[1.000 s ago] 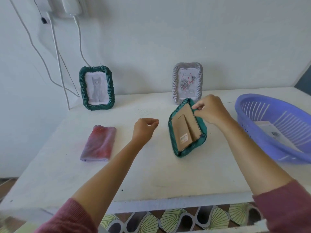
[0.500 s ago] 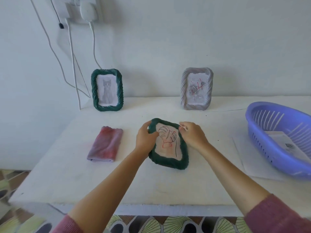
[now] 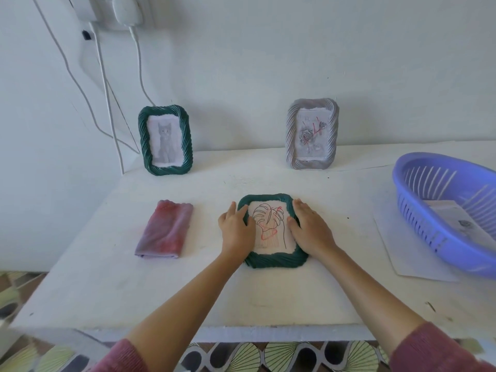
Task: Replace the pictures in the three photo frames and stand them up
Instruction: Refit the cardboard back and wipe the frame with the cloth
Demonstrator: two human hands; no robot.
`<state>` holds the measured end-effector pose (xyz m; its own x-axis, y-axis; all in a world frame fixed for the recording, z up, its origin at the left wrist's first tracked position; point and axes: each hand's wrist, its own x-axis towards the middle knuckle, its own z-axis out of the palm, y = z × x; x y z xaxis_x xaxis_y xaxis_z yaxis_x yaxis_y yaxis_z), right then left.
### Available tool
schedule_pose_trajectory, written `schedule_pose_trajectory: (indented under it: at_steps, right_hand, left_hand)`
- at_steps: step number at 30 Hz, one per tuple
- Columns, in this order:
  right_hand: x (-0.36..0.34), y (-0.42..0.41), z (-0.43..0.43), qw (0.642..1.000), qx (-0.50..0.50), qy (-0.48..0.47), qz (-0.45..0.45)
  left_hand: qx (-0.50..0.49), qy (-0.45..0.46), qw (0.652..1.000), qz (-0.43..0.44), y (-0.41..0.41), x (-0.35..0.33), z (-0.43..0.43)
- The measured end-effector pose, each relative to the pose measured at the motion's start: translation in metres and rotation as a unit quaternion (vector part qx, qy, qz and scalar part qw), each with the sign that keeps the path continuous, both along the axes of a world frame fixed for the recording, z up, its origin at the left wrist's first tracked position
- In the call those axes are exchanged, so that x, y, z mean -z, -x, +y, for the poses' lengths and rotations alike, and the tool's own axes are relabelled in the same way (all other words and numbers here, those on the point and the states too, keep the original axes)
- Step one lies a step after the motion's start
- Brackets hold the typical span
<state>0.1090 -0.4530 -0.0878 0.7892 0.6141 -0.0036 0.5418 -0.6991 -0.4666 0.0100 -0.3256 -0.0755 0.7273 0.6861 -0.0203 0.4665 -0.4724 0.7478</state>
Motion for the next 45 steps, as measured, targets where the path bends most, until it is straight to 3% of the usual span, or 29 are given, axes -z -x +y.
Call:
schedule_pose_trajectory:
  at_steps: [5,11,14,18,22,26,28,30,32,33,34,36,38,39,41,43,45]
  right_hand:
    - [0.002,0.000,0.000,1.000,0.007,-0.017,0.015]
    - [0.003,-0.001,-0.001,0.999,0.013,-0.033,0.035]
    - [0.004,-0.002,-0.002,0.998,0.009,-0.041,0.048]
    - [-0.001,-0.003,-0.004,0.994,0.011,-0.077,0.082]
    - [-0.016,0.003,-0.008,0.979,0.038,-0.167,0.108]
    - [-0.039,0.016,0.000,0.957,0.021,-0.267,0.111]
    - [-0.052,0.028,0.011,0.928,-0.004,-0.313,0.200]
    - [-0.058,0.035,0.028,0.851,-0.016,-0.378,0.366]
    - [-0.058,0.041,0.040,0.771,-0.010,-0.419,0.479]
    - [-0.056,0.042,0.044,0.750,0.003,-0.438,0.495]
    - [-0.056,0.040,0.044,0.744,0.028,-0.460,0.484]
    - [-0.060,0.033,0.037,0.746,0.092,-0.491,0.440]
    - [-0.066,0.017,0.025,0.749,0.127,-0.515,0.398]
    - [-0.071,0.010,0.019,0.765,0.127,-0.524,0.353]
    - [-0.077,-0.003,0.014,0.856,0.120,-0.471,0.179]
    - [-0.070,-0.015,0.015,0.945,0.105,-0.308,-0.028]
    - [-0.053,-0.024,0.018,0.974,0.067,-0.160,-0.144]
  left_hand:
    - [-0.128,-0.158,0.978,0.055,0.015,-0.015,0.048]
    - [-0.200,-0.123,0.945,0.229,0.042,-0.008,0.095]
    - [-0.190,-0.117,0.940,0.257,0.055,0.004,0.100]
    - [-0.196,-0.170,0.943,0.211,0.061,0.005,0.103]
    - [-0.213,-0.118,0.957,0.159,0.062,-0.004,0.105]
    - [-0.202,-0.041,0.978,0.019,0.047,-0.034,0.078]
    - [-0.153,-0.032,0.987,-0.033,0.030,-0.050,0.050]
    - [-0.091,0.030,0.994,-0.052,0.006,-0.060,0.018]
    - [-0.014,0.221,0.973,-0.068,-0.008,-0.071,-0.008]
    - [0.013,0.301,0.950,-0.076,-0.015,-0.068,-0.012]
    - [0.042,0.340,0.935,-0.093,-0.019,-0.066,-0.015]
    - [0.076,0.310,0.937,-0.141,-0.017,-0.066,-0.017]
    - [0.041,0.208,0.964,-0.159,-0.016,-0.055,-0.005]
    - [0.015,0.124,0.985,-0.121,-0.014,-0.046,0.004]
    - [0.029,-0.019,0.999,-0.003,-0.011,-0.023,0.019]
    - [0.073,-0.087,0.991,0.070,-0.009,0.001,0.027]
    - [0.088,-0.127,0.984,0.087,-0.008,0.016,0.028]
